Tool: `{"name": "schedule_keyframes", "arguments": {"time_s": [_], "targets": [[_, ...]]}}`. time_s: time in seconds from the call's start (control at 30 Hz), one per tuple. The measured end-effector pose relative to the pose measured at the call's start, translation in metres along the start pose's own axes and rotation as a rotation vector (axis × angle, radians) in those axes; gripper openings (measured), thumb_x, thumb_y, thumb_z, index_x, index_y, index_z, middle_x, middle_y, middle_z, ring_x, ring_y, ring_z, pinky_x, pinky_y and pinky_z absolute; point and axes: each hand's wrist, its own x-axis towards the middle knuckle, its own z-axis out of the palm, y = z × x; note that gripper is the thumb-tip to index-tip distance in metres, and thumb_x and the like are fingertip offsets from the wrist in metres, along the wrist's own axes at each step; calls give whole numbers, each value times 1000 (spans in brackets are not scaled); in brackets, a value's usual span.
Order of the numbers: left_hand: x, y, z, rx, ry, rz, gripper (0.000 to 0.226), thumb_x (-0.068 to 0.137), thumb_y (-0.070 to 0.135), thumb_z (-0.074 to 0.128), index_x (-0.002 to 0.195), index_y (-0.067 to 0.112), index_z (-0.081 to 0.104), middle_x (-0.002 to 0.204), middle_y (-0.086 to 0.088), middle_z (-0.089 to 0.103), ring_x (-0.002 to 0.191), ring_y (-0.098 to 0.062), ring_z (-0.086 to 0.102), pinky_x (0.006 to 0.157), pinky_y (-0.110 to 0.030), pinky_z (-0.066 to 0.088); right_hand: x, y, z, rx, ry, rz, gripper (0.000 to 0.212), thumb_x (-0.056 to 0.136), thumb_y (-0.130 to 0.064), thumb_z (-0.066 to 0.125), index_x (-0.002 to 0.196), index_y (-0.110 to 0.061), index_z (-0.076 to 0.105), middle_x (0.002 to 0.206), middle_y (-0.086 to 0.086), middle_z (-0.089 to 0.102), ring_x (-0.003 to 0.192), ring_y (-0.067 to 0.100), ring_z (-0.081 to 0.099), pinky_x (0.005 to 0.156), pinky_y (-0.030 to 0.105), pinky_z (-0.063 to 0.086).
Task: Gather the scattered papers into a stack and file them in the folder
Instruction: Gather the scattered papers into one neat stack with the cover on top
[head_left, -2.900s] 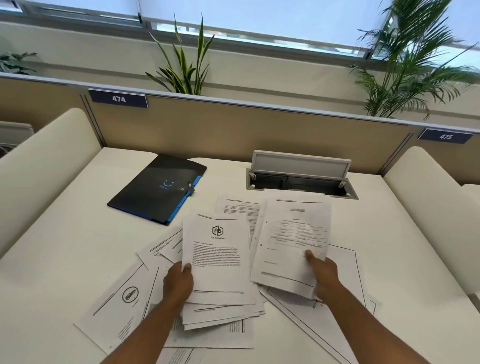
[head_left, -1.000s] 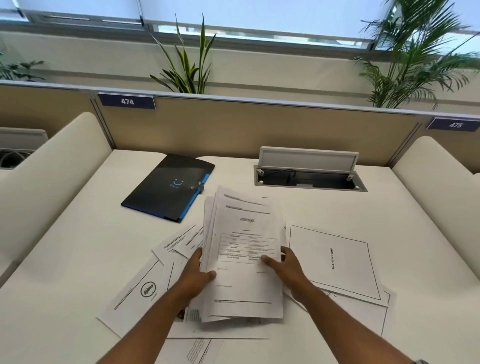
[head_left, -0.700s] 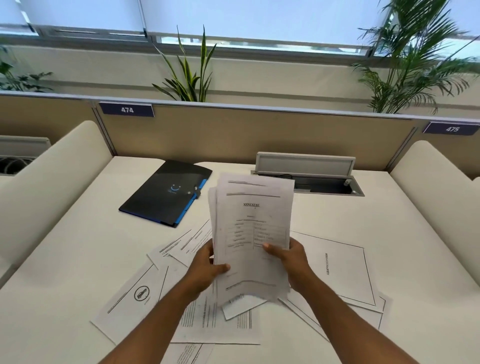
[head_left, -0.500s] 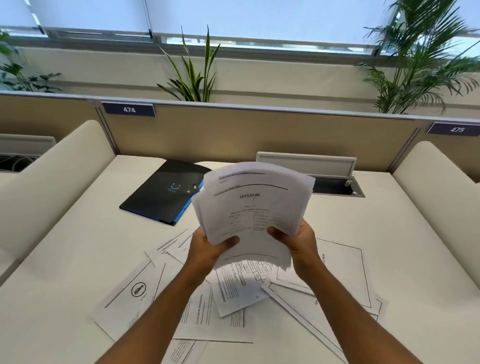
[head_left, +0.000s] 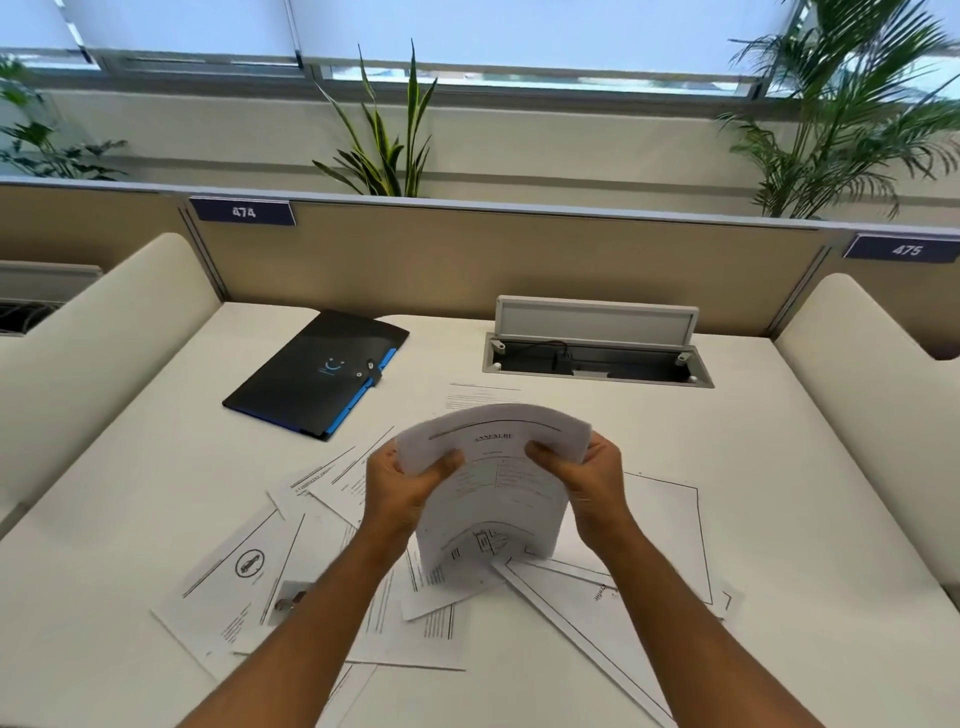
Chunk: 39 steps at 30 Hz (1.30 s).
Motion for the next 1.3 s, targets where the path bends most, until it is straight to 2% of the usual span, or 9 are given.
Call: {"name": "schedule_keyframes", "arguments": {"time_s": [0.13,0.27,0.4,0.5,0.6,0.73,0.9,1.2,1.3], "targets": [[-7,-4,11,40,-65,21,40,61,31,93,97,28,75,97,-6,76,93,-29,73,71,-38,62,-1,5,-2,-59,-53,42,44,68,-13,90,108,-3,75,103,20,78,95,38,75,81,55,63],[-4,-6,1,33,43,37,33,68,35,86,97,36,73,97,-1,75,93,-22,72,68,-33,61,5,1,-13,10,6,11,35,71,-16,88,103,-10,78,102,16,79,91,31,75,78,43,65],[-5,-9,4,76,37,15,39,64,33,87,98,43,70,95,7,74,92,-13,71,64,-28,60,6,7,-9,-88,-99,64,47,68,-15,93,110,-7,75,106,17,78,99,34,75,83,46,63],[0,-14,1,60,68,14,42,70,31,86,108,31,68,100,1,74,94,-22,71,70,-36,62,8,7,-14,-45,-38,47,32,70,-19,90,100,-17,80,102,13,80,91,28,77,75,37,63],[-6,-23,11,109,19,-15,49,67,26,88,111,18,68,99,-5,75,95,-24,73,70,-37,62,7,15,-12,-96,-60,80,33,71,-10,91,100,-17,79,102,13,80,97,34,75,81,47,64],[-2,-18,8,93,101,44,29,71,35,84,97,30,72,92,-1,76,86,-20,73,64,-31,61,11,10,-15,-80,10,45,33,66,-27,92,97,-18,81,99,13,80,92,34,75,79,50,63],[-6,-24,16,108,17,9,40,64,33,88,100,41,71,96,8,75,91,-11,72,66,-27,61,7,9,-10,-153,-77,98,40,65,-19,91,103,-20,78,102,9,80,95,26,77,79,42,64],[4,-36,15,202,13,-50,44,64,44,84,102,33,63,98,3,73,94,-20,71,70,-31,62,10,13,-11,-234,57,84,20,79,-15,88,94,-20,76,94,9,79,92,33,75,77,46,65],[13,-37,2,239,34,-16,51,73,43,82,117,39,57,120,8,68,110,-15,66,84,-33,59,18,5,-17,6,216,113,26,75,-13,88,99,-16,78,98,11,80,91,32,74,78,47,65]]}}
